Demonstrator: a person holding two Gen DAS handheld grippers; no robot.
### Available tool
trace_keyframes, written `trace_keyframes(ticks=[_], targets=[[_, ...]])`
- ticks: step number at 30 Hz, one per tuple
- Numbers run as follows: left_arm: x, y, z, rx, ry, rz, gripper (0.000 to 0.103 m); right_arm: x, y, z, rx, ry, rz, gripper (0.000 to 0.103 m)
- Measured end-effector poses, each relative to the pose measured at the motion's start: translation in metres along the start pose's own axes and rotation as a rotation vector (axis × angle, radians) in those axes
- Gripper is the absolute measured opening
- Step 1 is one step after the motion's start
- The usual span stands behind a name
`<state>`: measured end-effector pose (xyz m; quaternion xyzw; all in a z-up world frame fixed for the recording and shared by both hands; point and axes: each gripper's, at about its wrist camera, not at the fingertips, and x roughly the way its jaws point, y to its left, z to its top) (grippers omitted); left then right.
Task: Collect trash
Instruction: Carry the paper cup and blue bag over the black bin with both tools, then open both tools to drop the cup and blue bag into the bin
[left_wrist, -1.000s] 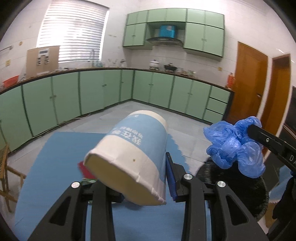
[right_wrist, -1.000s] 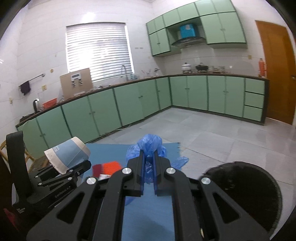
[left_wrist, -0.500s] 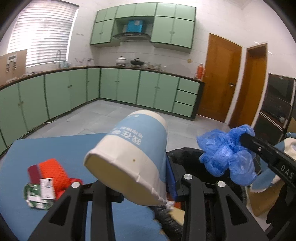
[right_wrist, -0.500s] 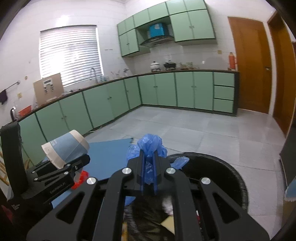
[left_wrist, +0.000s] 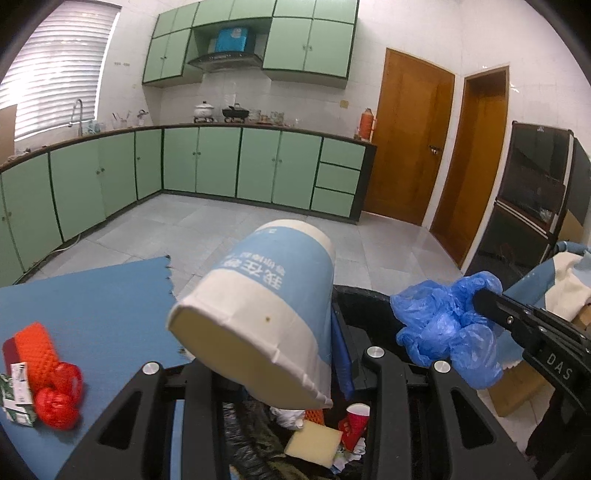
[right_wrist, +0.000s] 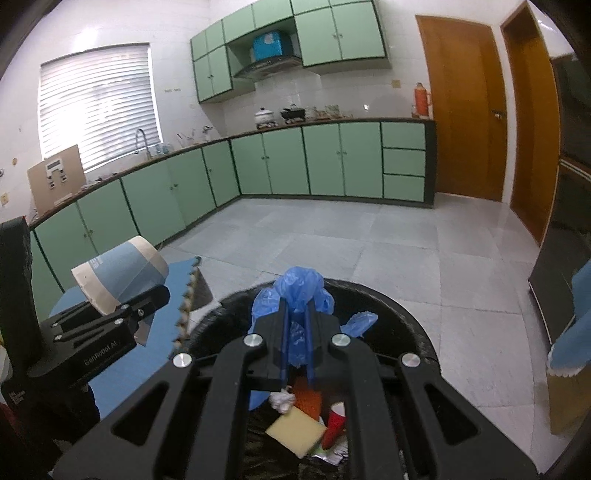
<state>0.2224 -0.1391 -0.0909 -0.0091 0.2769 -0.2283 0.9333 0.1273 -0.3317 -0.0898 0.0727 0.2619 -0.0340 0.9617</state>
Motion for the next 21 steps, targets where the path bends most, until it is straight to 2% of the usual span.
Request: trace_keyframes(ticks=[9,13,14,16,17,19,20,21], targets=[[0.031,-0.017,-0.017,0.019,0.065,-0.012,0.035,0.029,-0.023,-0.018,0.034,0.055,-0.037,0.006],[0.041,-0.022,-0.019,0.018,0.088,-0.029,0.042,0.036,-0.028,-0.02,0.041,0.072,-0.055,0.012],[0.042,-0.022,-0.019,0.016,0.092,-0.031,0.053,0.037,-0.027,-0.02,0.041,0.074,-0.061,0.017],[0.043,-0.024,-0.017,0.011,0.089,-0.035,0.065,0.037,-0.029,-0.021,0.043,0.078,-0.073,0.028],[0.043,-0.024,-0.017,0.009,0.087,-0.04,0.069,0.037,-0.031,-0.021,0.046,0.078,-0.078,0.04],[0.041,-0.024,-0.016,0.01,0.083,-0.041,0.07,0.035,-0.031,-0.023,0.049,0.071,-0.091,0.045],[0.041,-0.024,-0.016,0.012,0.082,-0.039,0.071,0.034,-0.031,-0.023,0.05,0.069,-0.095,0.054],[0.039,-0.022,-0.016,0.01,0.081,-0.038,0.071,0.033,-0.03,-0.024,0.053,0.067,-0.102,0.066]])
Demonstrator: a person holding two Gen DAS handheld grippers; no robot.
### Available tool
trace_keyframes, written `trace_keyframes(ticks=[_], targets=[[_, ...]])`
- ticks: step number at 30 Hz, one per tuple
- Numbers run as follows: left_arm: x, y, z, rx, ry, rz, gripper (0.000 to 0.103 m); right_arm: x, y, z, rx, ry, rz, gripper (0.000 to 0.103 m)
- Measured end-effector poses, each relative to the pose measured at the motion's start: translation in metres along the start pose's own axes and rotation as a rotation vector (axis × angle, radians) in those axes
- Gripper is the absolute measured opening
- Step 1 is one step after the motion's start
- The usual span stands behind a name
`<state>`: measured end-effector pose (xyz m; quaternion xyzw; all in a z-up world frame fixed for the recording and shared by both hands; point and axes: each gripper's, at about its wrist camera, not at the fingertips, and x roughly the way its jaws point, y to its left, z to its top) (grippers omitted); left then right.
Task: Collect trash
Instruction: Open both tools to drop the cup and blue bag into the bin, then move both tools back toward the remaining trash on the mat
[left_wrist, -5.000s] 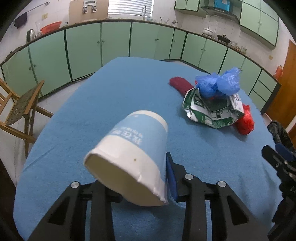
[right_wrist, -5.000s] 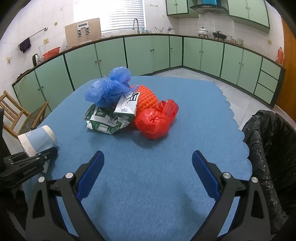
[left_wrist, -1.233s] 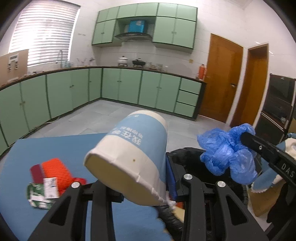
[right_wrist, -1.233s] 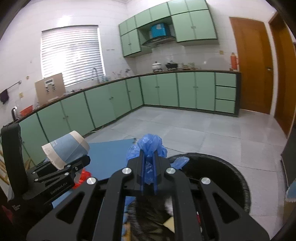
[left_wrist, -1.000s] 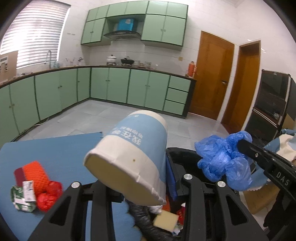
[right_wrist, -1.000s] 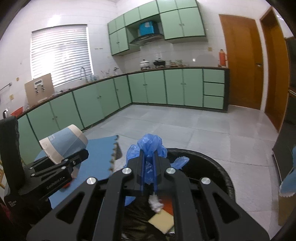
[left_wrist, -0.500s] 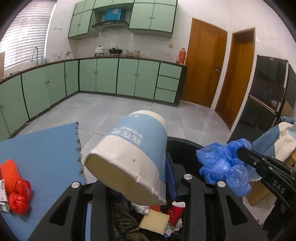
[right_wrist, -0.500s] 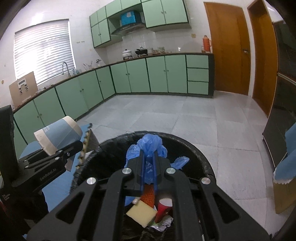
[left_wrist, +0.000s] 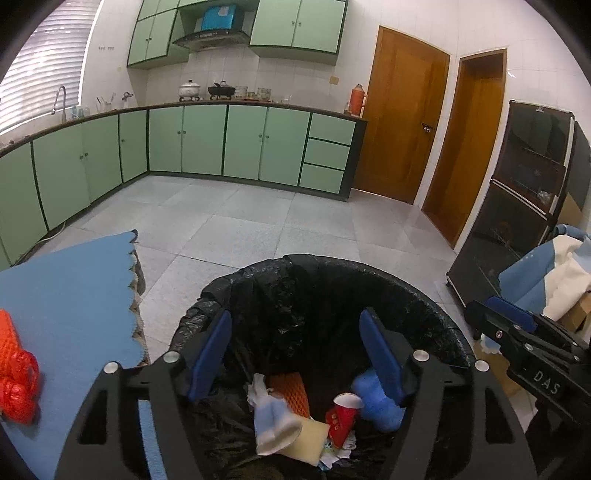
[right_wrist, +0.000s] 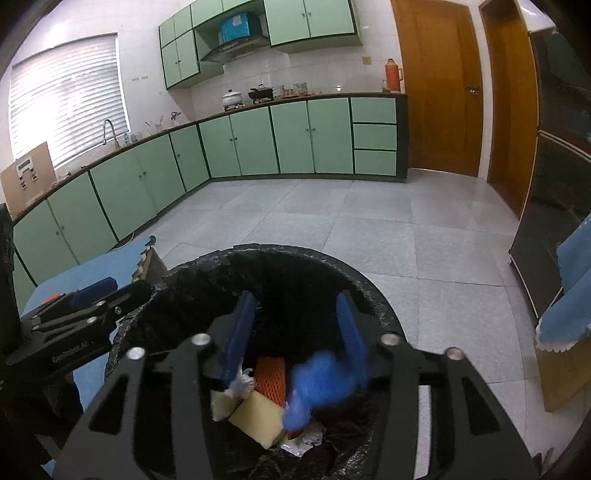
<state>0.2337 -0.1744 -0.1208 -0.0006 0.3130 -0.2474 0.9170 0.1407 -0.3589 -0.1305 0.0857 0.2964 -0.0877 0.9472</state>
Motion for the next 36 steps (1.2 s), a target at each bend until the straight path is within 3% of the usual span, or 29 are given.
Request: trace_keyframes(ticks=[3,9,14,22,29,36], targets=[[-0.007,0.005,0.004,-0.009,-0.016,0.016,0.075,-0.004,0.003,0.001,0.009,-0.015,-0.022,0.086],[-0.034,0.026,0.01,0.001,-0.066,0.059,0.083,-0.012,0.012,0.005,0.011,-0.021,-0.015,0.093],[-0.064,0.058,0.008,-0.035,-0.092,0.113,0.088,-0.018,0.028,0.008,0.014,-0.018,0.01,0.095],[-0.12,0.127,-0.006,-0.09,-0.126,0.262,0.089,-0.023,0.076,0.013,-0.021,-0.016,0.067,0.095],[-0.167,0.195,-0.028,-0.165,-0.151,0.424,0.089,-0.018,0.141,0.006,-0.063,-0.002,0.159,0.095],[-0.192,0.237,-0.052,-0.194,-0.138,0.529,0.089,-0.012,0.212,-0.002,-0.144,0.002,0.243,0.095]])
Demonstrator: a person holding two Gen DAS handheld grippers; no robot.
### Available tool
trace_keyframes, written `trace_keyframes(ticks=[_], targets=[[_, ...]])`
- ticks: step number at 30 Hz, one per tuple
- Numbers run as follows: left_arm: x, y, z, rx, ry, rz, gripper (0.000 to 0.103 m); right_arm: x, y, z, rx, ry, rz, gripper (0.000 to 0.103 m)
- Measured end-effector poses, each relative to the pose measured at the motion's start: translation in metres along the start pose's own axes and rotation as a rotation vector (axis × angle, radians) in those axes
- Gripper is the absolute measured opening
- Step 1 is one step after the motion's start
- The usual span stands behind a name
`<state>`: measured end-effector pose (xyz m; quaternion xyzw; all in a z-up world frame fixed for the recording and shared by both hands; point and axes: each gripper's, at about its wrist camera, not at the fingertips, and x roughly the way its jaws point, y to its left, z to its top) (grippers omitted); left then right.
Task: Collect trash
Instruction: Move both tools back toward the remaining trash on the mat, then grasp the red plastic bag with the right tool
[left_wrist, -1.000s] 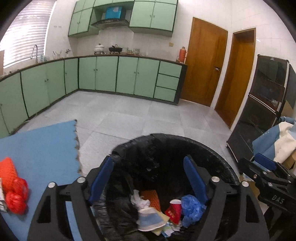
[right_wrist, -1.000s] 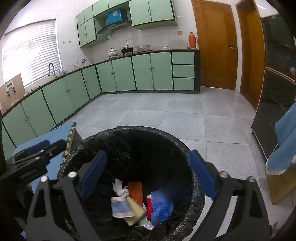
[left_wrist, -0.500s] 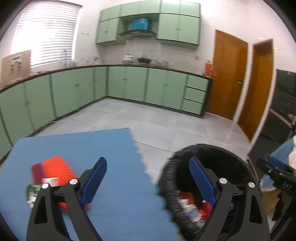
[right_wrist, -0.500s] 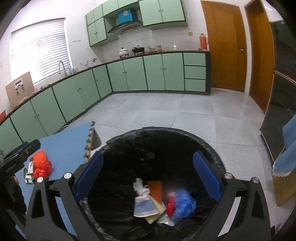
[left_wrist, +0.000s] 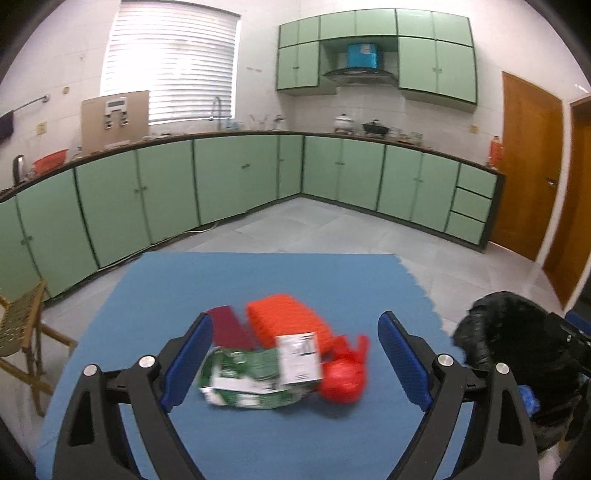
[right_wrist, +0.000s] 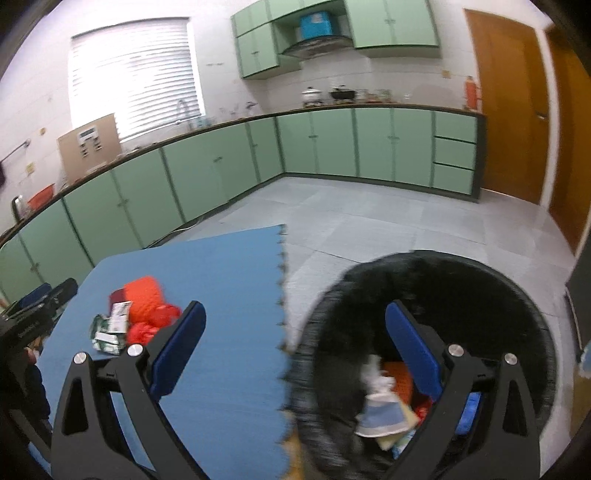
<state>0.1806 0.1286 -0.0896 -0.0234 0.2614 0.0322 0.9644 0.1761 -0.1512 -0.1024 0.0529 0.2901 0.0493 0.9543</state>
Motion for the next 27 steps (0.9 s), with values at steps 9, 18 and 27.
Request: trace_keyframes(ticks=[9,18,27], targets=[[0.005,0.037,-0.018,-0.01,0.012,0.077,0.089,0.04,0.066,-0.008,-0.076,0.048,0.072,0.095],[0.021,0.063,-0.034,-0.042,0.053,0.12,0.089,0.078,0.115,-0.023,-0.131,0.102,0.12,0.092],[0.029,0.074,-0.045,-0.056,0.073,0.125,0.088,0.105,0.14,-0.034,-0.159,0.171,0.148,0.082]])
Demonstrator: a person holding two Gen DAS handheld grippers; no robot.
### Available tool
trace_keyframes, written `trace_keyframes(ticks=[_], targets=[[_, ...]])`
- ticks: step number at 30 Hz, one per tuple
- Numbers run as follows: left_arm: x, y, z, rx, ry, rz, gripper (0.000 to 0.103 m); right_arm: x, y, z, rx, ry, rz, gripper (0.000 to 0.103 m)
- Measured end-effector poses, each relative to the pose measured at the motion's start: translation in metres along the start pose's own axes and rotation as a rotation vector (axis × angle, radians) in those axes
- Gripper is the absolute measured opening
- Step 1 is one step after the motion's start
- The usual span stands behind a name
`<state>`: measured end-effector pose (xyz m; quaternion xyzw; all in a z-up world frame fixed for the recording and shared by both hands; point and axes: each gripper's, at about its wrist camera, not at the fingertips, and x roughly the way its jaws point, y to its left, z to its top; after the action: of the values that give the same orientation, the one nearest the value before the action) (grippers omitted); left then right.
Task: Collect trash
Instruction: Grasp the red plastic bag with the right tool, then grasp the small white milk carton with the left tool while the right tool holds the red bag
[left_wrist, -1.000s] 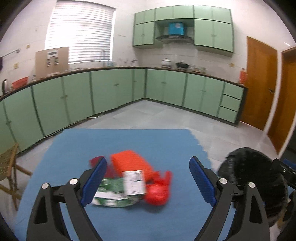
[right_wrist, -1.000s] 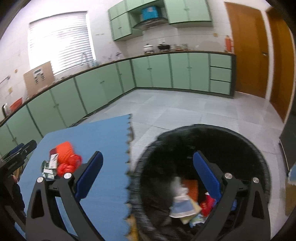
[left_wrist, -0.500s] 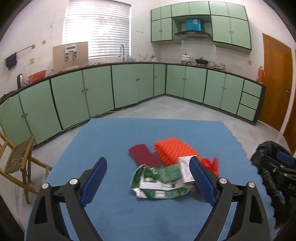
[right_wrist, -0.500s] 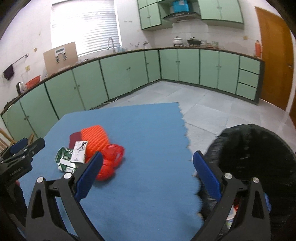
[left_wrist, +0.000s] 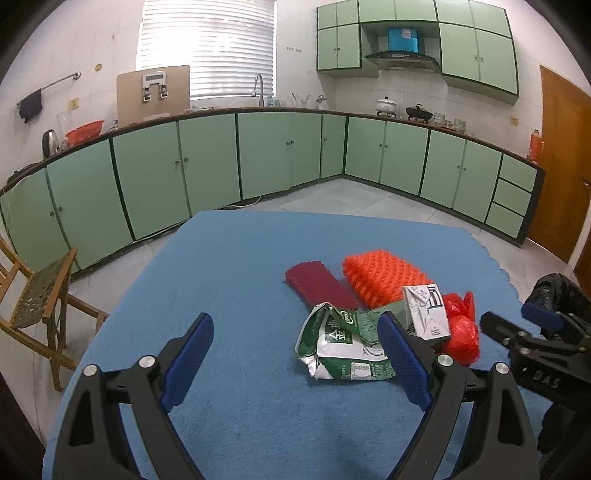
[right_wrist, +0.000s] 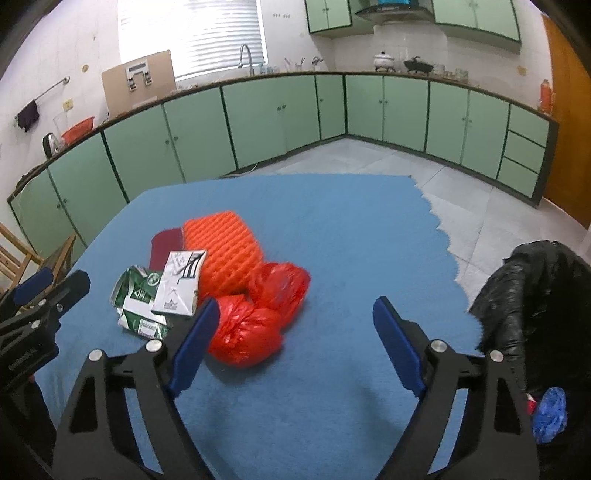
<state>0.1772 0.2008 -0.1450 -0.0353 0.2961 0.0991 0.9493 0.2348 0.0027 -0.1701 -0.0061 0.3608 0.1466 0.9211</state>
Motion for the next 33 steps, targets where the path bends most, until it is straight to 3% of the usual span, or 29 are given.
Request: trace_keyframes(ticks=[7,11,16,33], targets=[[0.003,0.002,0.0,-0.006,0.001,-0.011,0.088,0.016,0.012,-0.006,-0.025,0.05,0.06,0.067],[0.004,0.0,0.001,-0.006,0.003,-0.017,0.088,0.016,0.018,-0.008,-0.054,0.066,0.153,0.033],[0.003,-0.008,0.001,0.004,0.004,-0.028,0.088,0.009,0.02,-0.009,-0.08,0.058,0.176,0.011],[0.012,-0.067,-0.001,0.038,0.021,-0.118,0.088,-0.02,-0.05,-0.005,0.004,0.01,0.09,0.008]])
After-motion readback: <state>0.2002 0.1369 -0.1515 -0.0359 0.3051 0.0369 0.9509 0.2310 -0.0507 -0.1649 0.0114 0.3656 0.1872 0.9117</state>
